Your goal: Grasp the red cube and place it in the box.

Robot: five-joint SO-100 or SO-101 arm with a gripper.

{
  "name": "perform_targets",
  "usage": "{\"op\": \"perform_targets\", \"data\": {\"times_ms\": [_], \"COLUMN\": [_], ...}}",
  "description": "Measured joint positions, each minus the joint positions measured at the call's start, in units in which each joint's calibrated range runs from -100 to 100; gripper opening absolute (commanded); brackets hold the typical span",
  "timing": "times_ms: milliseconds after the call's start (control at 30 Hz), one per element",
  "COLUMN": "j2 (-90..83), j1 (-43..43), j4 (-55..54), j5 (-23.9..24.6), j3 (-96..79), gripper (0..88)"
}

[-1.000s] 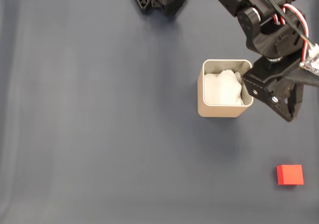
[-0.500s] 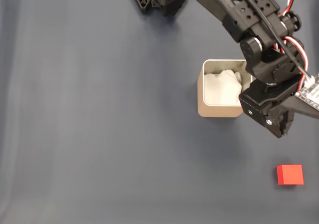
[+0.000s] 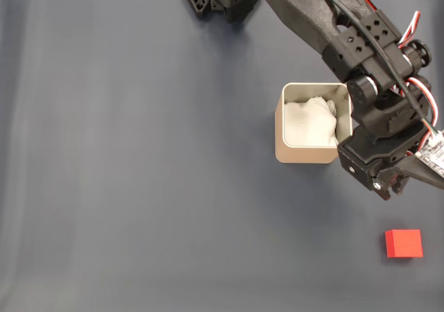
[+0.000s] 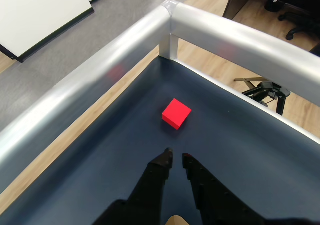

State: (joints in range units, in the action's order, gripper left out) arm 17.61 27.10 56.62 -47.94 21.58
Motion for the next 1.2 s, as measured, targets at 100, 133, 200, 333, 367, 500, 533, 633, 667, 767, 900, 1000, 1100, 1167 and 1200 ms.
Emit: {"op": "perform_targets", "data": {"times_ms": [100,133,200,333,367,500,533,633,667,767,900,1000,1100,1167,1200], "j2": [0.89,1.16,1.96,3.74,4.28,5.97,6.42,7.85,8.47,10.16,12.48,14.18,15.96,16.94,17.48], "j1": [-0.08,-0.08,-0.08,-0.3,-0.38,-1.28,-1.43,-1.65,-1.65,-1.8,-2.48,-2.86,-2.93,-2.93,-2.93], "j4": [0.0,0.16,0.32,0.49,0.49,0.81,0.81,0.81,0.81,0.81,0.81,0.81,0.81,0.81,0.81], "j5": [0.0,0.0,0.0,0.39,0.54,0.68,0.68,0.88,0.98,0.93,1.03,1.03,1.03,1.03,1.03], "j3": [0.27,0.73,1.73,3.46,4.01,5.65,6.19,8.11,8.83,10.93,14.21,16.39,18.31,19.4,19.95], "gripper": [17.1,18.4,22.4,29.1,30.1,35.4,36.6,39.4,40.4,42.3,44.4,45.4,45.8,46.4,46.8]}}
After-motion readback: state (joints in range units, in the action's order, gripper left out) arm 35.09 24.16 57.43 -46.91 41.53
